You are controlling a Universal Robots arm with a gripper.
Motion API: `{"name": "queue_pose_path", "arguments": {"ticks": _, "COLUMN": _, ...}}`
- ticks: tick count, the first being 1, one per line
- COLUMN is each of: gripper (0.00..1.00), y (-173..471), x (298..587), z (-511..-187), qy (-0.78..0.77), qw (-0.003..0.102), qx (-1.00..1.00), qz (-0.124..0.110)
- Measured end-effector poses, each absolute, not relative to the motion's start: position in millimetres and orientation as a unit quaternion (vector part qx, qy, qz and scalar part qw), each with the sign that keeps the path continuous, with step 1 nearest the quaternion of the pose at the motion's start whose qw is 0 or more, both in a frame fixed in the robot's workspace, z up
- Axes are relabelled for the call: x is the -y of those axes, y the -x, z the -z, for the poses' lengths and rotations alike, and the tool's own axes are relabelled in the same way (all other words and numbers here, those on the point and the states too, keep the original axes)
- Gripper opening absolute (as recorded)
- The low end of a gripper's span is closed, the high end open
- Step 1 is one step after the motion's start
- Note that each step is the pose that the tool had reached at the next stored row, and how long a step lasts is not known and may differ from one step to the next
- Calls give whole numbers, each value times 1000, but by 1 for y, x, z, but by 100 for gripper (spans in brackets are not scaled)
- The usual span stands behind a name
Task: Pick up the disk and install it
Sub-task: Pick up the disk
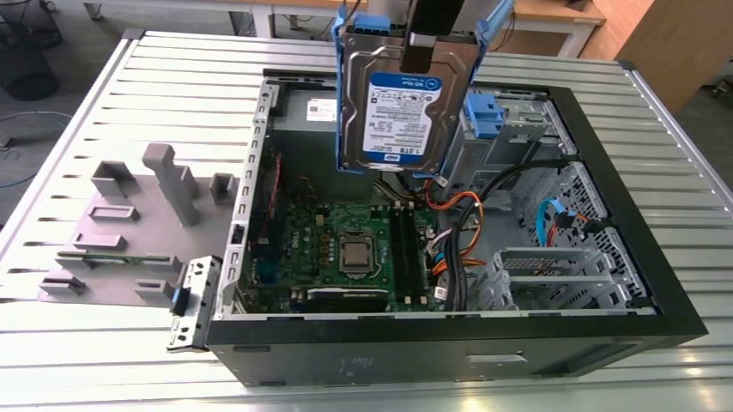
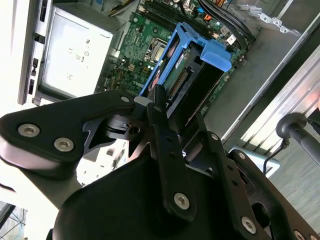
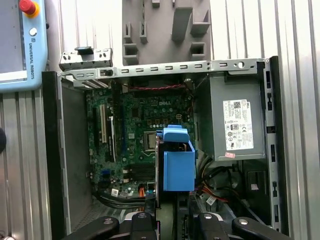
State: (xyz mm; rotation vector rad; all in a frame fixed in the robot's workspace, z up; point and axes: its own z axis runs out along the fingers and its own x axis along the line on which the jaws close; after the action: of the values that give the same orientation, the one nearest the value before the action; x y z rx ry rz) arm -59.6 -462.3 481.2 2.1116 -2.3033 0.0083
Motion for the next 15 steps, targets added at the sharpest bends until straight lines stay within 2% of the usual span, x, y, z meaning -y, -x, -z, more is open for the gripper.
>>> {"name": "queue_pose_path", "arguments": {"ticks": 15, "gripper": 35, "y": 60, "x": 473, "z": -481, "qy": -676, "qw": 8, "qx": 737, "qz": -3}}
